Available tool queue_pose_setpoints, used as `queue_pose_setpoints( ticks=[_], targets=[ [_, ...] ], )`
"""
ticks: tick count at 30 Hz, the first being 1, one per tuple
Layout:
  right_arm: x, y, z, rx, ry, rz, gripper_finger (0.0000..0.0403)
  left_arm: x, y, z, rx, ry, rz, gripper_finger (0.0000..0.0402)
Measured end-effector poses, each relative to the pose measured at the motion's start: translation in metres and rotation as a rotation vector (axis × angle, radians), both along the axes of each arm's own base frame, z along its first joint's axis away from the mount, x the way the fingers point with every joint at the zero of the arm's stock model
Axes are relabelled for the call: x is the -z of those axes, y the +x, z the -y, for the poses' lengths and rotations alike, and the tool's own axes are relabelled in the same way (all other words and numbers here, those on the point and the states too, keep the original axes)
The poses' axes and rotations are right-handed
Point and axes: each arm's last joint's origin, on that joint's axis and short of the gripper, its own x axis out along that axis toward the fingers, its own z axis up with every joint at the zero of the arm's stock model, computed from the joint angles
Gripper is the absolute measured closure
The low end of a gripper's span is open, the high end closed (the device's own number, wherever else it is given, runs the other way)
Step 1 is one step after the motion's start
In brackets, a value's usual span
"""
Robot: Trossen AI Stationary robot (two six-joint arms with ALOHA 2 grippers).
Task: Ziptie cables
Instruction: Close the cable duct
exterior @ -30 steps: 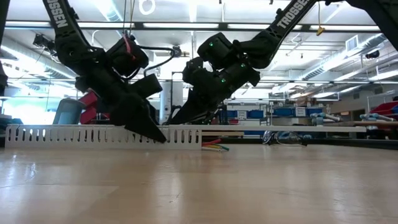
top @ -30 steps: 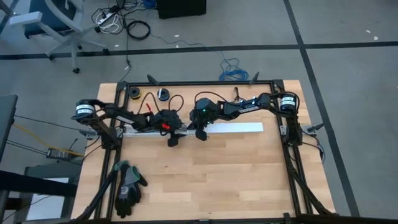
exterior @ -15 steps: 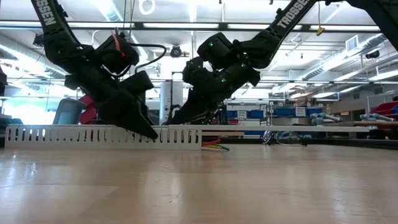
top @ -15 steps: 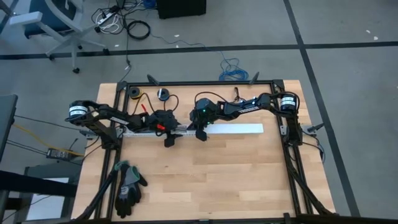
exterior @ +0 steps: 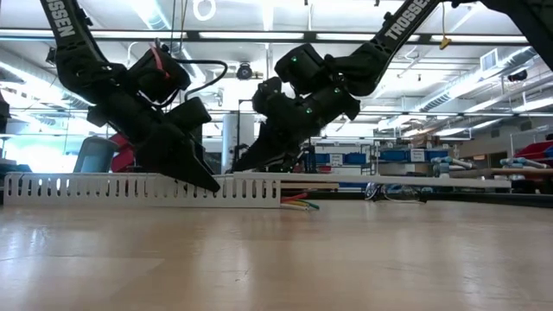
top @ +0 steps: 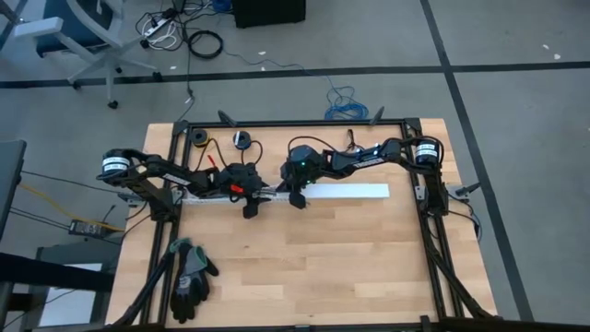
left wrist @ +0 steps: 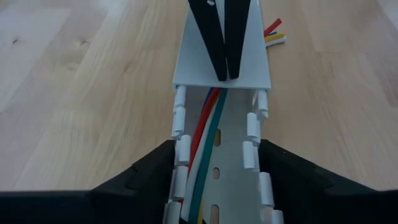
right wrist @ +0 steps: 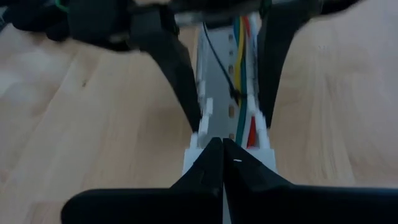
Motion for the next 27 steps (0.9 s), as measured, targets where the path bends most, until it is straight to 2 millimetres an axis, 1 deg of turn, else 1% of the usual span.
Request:
queue_pose_setpoints(
  ticks=[3, 7, 12, 16, 19, 23, 27],
  targets=[
    [-0.003, 0.002, 0.0, -0.001, -0.009, 0.041, 0.0403, 0.0, 0.0, 0.0, -0.003, 0.002, 0.0, 0.0173],
    [-0.004, 0.0, 0.0, -0.004, 0.006, 0.025, 0.0403, 0.0, 0.0, 0.0, -0.005, 0.003, 0.0, 0.0173],
    [-0.008, -0.011, 0.004, 0.045, 0.007, -0.094, 0.0403, 0.0, 0.0, 0.0, -0.007, 0.003, -0.002, 0.0172],
    [-0.025, -0.018, 0.003, 0.048, -0.012, -0.094, 0.0403, 0.0, 0.0, 0.0, -0.008, 0.002, -0.006, 0.0172],
    [-0.037, -0.026, 0.001, 0.045, -0.005, -0.129, 0.0403, 0.0, 0.0, 0.0, -0.008, 0.001, -0.007, 0.0172],
    [-0.04, -0.037, -0.001, 0.066, -0.013, -0.229, 0.0403, 0.001, 0.0, 0.0, -0.008, 0.001, -0.008, 0.0172],
    [-0.037, -0.043, -0.003, 0.084, -0.021, -0.303, 0.0403, 0.001, 0.0, 0.0, -0.011, 0.003, -0.009, 0.0172]
  ],
)
